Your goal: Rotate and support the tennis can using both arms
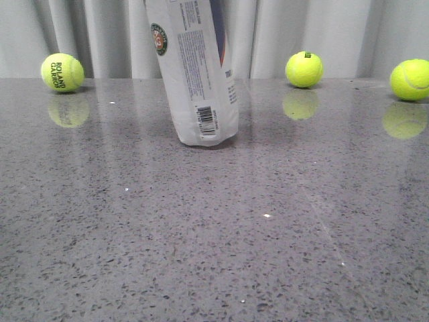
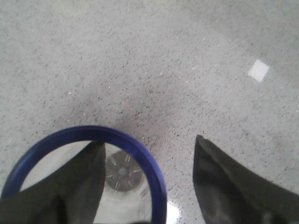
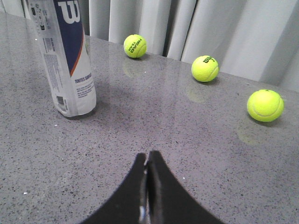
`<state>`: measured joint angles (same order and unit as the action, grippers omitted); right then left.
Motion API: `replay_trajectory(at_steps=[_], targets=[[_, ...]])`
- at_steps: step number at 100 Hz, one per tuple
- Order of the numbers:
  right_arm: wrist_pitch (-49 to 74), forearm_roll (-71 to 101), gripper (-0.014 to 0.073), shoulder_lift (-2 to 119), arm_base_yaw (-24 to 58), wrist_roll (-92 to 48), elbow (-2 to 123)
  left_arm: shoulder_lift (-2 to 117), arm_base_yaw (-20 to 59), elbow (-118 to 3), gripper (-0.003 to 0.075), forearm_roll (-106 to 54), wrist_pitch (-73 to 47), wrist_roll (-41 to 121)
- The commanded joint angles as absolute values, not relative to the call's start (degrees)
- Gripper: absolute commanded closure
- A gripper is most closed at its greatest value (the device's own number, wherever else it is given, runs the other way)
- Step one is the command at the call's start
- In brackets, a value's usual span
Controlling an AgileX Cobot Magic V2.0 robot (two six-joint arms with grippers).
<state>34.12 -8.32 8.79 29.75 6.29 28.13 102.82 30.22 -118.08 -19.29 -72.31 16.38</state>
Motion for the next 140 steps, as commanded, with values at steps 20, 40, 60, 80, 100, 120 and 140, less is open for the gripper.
replay_trajectory(at_steps=[20,40,60,80,100,120,140], targets=[[29.9,-9.4,0.0662,9.5,29.4,6.3,29.4,101.4,32.8,-120.5,0.0320,-22.3,-73.3,15.7],[29.9,-9.4,0.0662,9.5,29.4,6.3,29.4,101.4,32.9,-120.8,0.0320,-22.3,-73.3,16.0],[29.9,-9.4,0.0662,9.5,29.4,6.3,29.4,100.2,32.9,-122.9,0.0321,-24.7,-72.2,16.2],[29.9,-9.4,0.0662,9.5,29.4,6.3,29.4,95.7,32.9,-122.6,0.0494,-24.8,-67.5,16.2],[29.9,-9.4,0.0662,9.5,29.4,6.3,29.4,90.6,32.9,-118.3,0.0740,-24.8,-66.6,16.3],[29.9,-9.4,0.0662,9.5,29.4,6.3,29.4,84.0,32.9,-109.3,0.0740,-24.8,-63.3,17.8],[29.9,-9.4,0.0662,9.5,29.4,6.3,29.4,74.8,32.9,-94.3,0.0740,-24.8,-52.5,17.8]])
